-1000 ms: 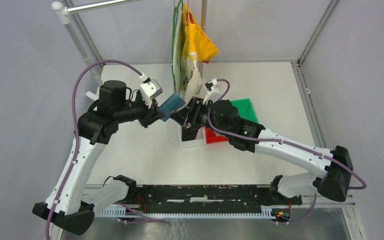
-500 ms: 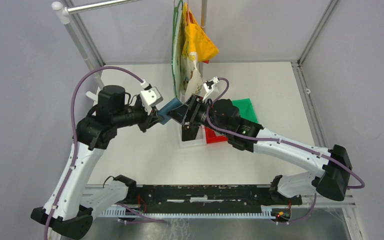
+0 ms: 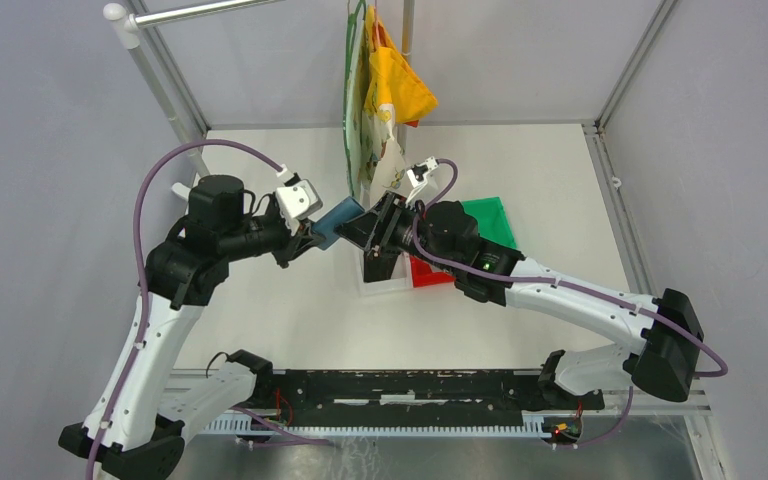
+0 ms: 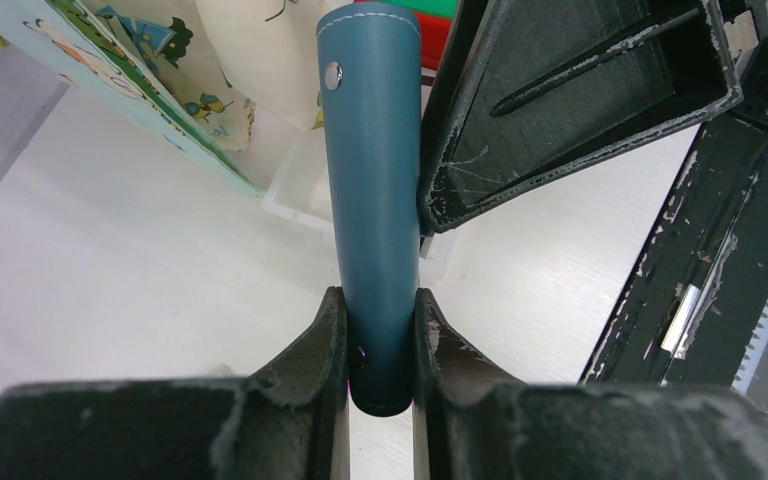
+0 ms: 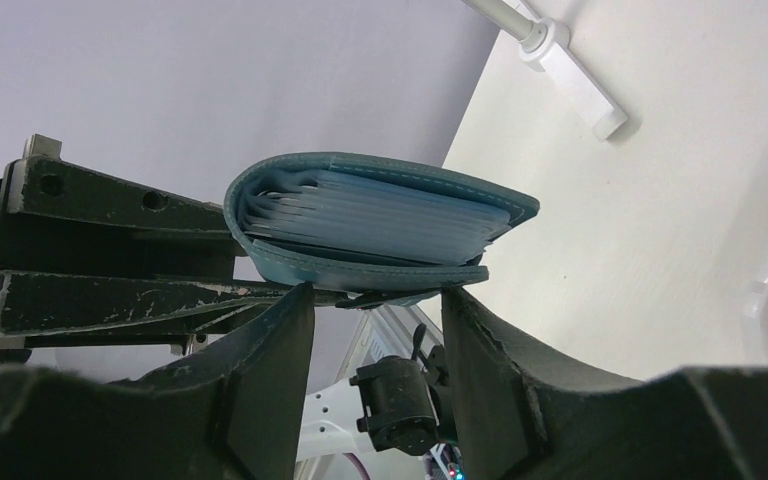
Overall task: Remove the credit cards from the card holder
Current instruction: Open the card holder.
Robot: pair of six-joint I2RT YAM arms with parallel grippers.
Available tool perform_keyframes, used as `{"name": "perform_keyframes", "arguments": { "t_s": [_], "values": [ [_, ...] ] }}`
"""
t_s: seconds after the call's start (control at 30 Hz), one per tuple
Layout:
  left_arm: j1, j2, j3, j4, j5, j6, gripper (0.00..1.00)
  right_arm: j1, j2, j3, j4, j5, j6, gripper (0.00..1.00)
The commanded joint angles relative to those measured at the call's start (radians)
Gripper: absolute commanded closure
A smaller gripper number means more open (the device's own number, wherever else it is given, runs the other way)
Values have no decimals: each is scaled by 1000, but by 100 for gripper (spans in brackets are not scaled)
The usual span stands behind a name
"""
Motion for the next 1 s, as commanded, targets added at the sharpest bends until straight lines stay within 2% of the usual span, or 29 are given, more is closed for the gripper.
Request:
{"name": "perform_keyframes", "arguments": {
  "t_s": [0.0,0.53,0.87,0.97],
  "values": [
    [-10,-23,41,13,121,32,98,-13,2,0,53,25,17,46],
    [-8,-22,41,43,102,115,98,-12,76,43,100,-13,132,54],
    [-9,-61,2,89,78,170,98,-13,95,54,96,-12,157,77],
    [-9,-66,-7,109,68,167,98,-14,91,43,93,-9,154,88]
  ]
}}
